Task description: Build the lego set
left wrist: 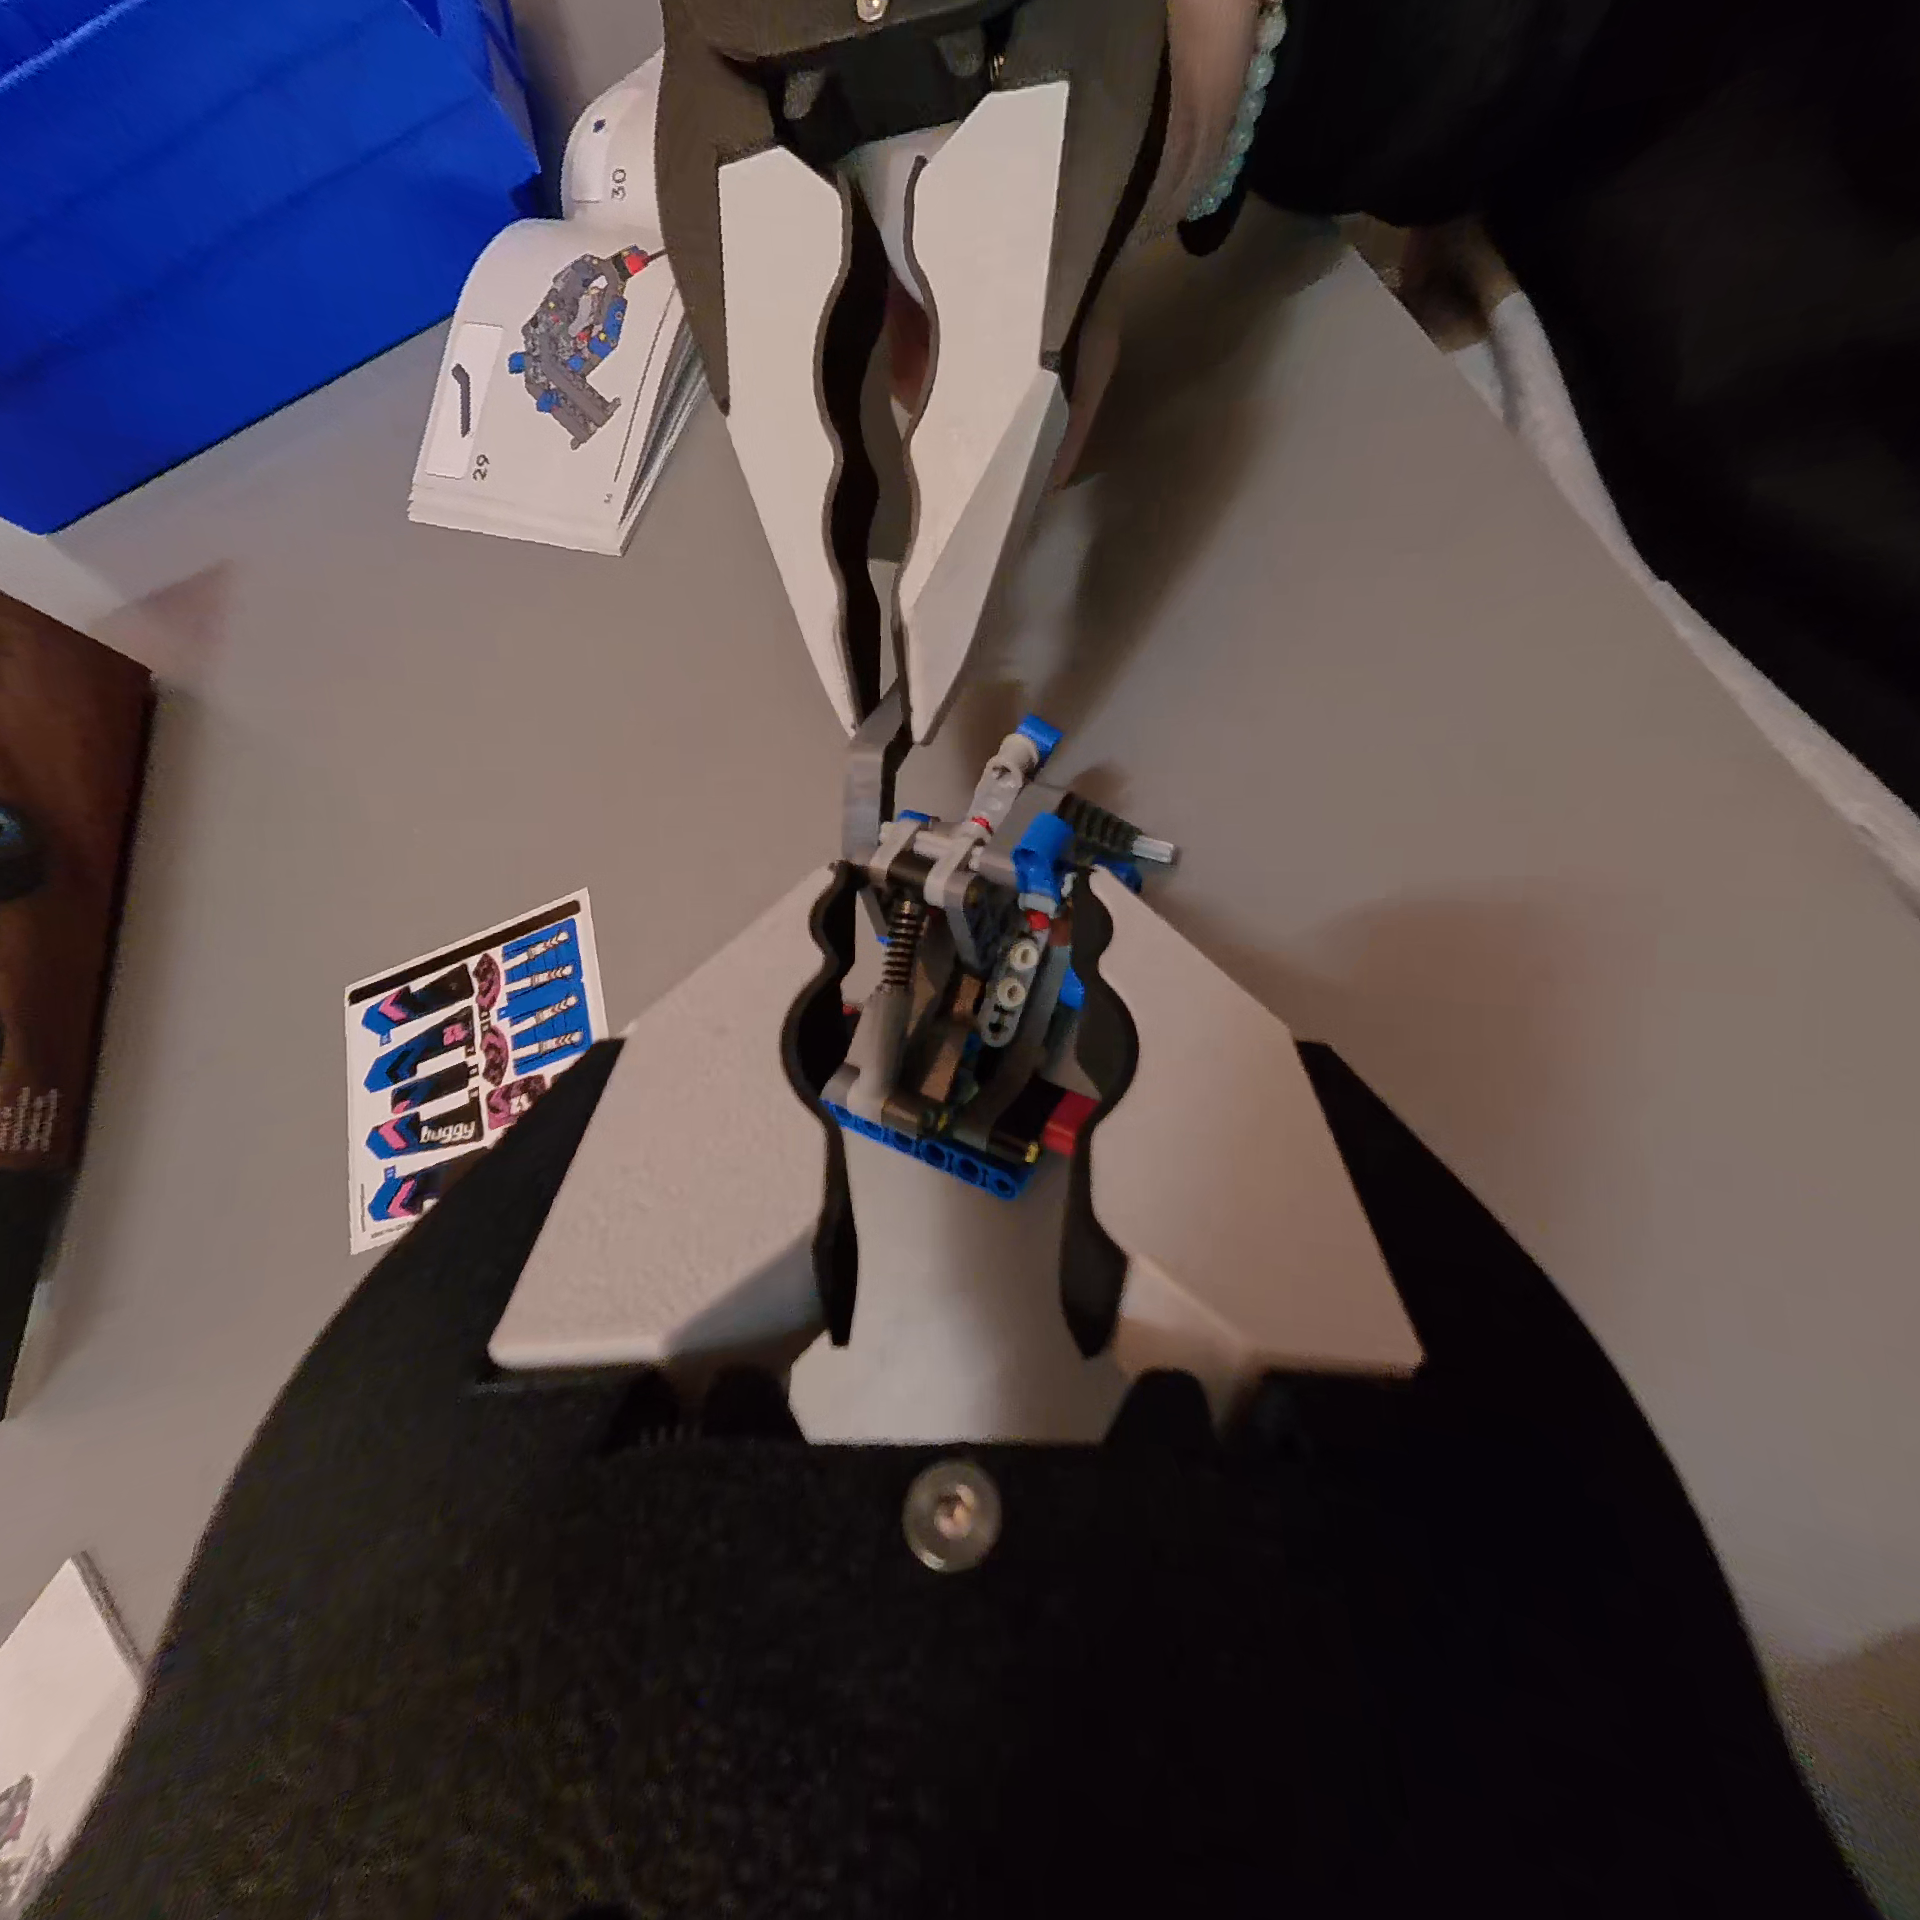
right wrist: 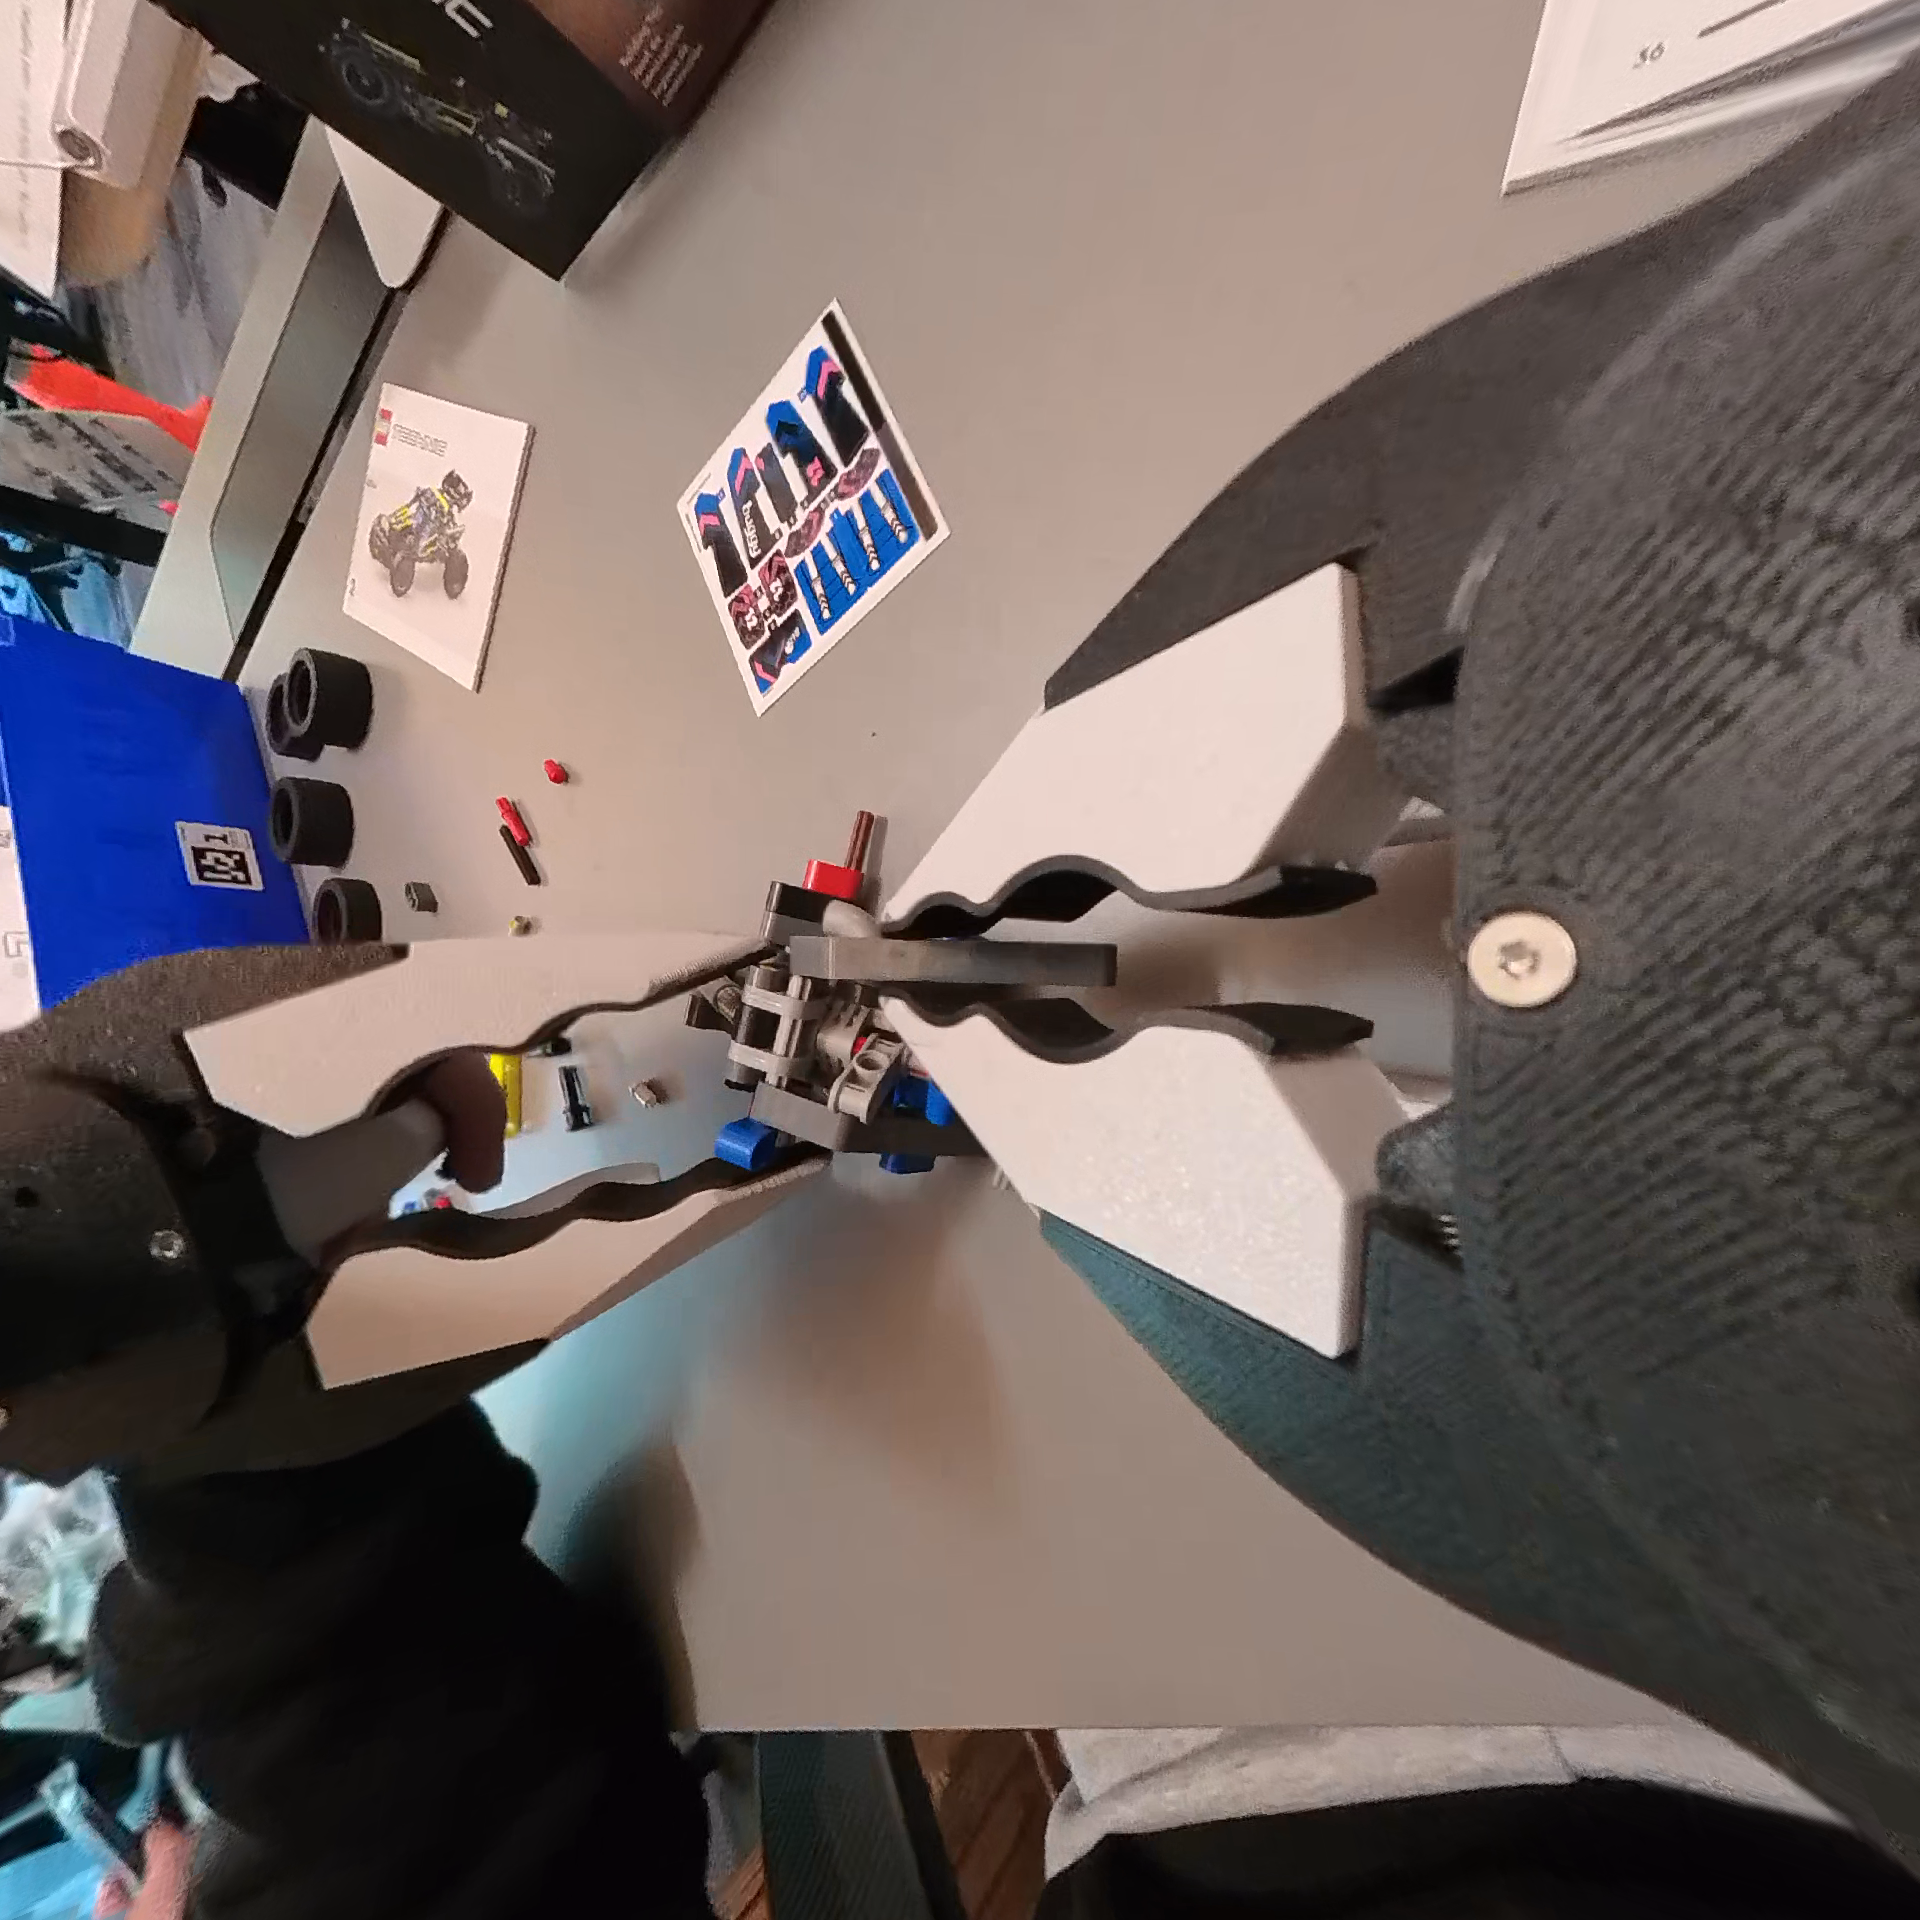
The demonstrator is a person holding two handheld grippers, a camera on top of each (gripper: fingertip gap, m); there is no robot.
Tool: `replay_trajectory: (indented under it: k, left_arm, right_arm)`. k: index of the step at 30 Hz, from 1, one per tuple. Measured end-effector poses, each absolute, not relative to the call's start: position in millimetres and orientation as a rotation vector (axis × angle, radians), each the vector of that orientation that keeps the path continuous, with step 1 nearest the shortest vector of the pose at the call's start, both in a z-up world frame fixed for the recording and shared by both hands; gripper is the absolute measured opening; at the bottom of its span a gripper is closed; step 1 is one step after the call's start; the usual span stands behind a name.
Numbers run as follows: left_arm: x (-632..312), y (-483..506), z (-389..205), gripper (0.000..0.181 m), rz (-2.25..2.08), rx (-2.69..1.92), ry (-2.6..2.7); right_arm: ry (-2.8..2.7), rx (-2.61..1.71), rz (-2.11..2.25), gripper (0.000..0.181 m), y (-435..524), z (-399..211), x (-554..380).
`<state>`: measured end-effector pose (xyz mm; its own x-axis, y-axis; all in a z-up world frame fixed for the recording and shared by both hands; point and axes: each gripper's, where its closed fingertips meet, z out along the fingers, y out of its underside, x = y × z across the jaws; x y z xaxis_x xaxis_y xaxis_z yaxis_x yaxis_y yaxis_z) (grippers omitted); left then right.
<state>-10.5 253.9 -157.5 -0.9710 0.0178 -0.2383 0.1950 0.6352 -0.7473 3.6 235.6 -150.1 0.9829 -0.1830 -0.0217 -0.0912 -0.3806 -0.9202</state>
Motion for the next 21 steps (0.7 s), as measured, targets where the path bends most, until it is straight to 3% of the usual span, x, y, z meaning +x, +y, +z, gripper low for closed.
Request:
replay_trajectory:
  k: [8,16,21]
  left_arm:
    - [-8,253,-159,0.038,-1.266,0.157,2.607]
    - [-9,253,-159,0.038,-1.299,0.157,2.563]
    - [-11,254,-159,0.037,-1.317,0.141,2.544]
  right_arm:
    - [0.284,-1.931,-0.025,0.005,235,-148,5]
    - [0.277,-2.379,-0.323,0.006,182,-196,17]
    - [0.291,-2.368,-0.278,0.006,185,-200,13]
